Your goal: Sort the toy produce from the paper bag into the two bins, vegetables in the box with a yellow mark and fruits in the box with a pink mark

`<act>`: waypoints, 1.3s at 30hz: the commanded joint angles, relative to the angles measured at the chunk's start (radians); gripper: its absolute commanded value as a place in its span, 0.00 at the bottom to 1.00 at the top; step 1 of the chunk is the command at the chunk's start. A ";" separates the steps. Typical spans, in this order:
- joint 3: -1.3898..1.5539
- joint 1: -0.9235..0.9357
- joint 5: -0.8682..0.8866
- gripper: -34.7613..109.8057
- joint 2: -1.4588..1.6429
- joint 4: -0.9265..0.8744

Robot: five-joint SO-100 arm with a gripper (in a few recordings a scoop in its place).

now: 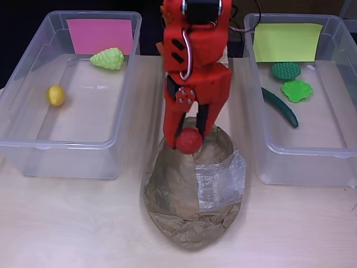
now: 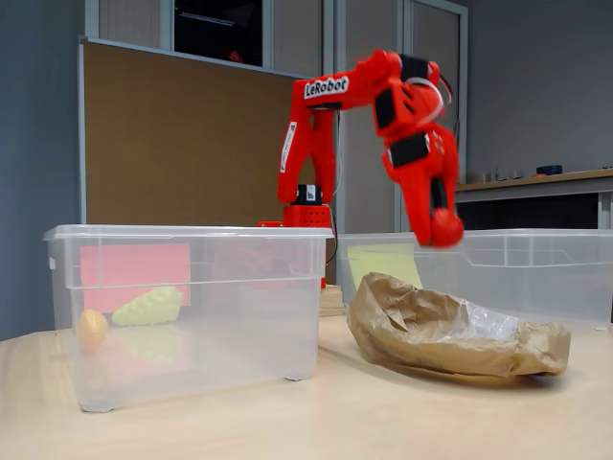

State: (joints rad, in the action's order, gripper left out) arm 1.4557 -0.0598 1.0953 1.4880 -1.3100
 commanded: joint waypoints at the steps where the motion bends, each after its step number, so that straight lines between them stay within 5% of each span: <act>1: -0.054 0.080 -0.029 0.32 0.160 -0.101; 11: 0.184 0.522 -0.014 0.35 0.400 -0.181; 19: 0.308 0.634 -0.017 0.47 0.431 -0.118; 30: 0.345 0.588 -0.032 0.49 0.469 -0.048; 39: 0.529 0.299 -0.215 0.29 0.712 0.204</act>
State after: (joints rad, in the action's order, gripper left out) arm 1.9052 0.3083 0.9066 2.0985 -1.1812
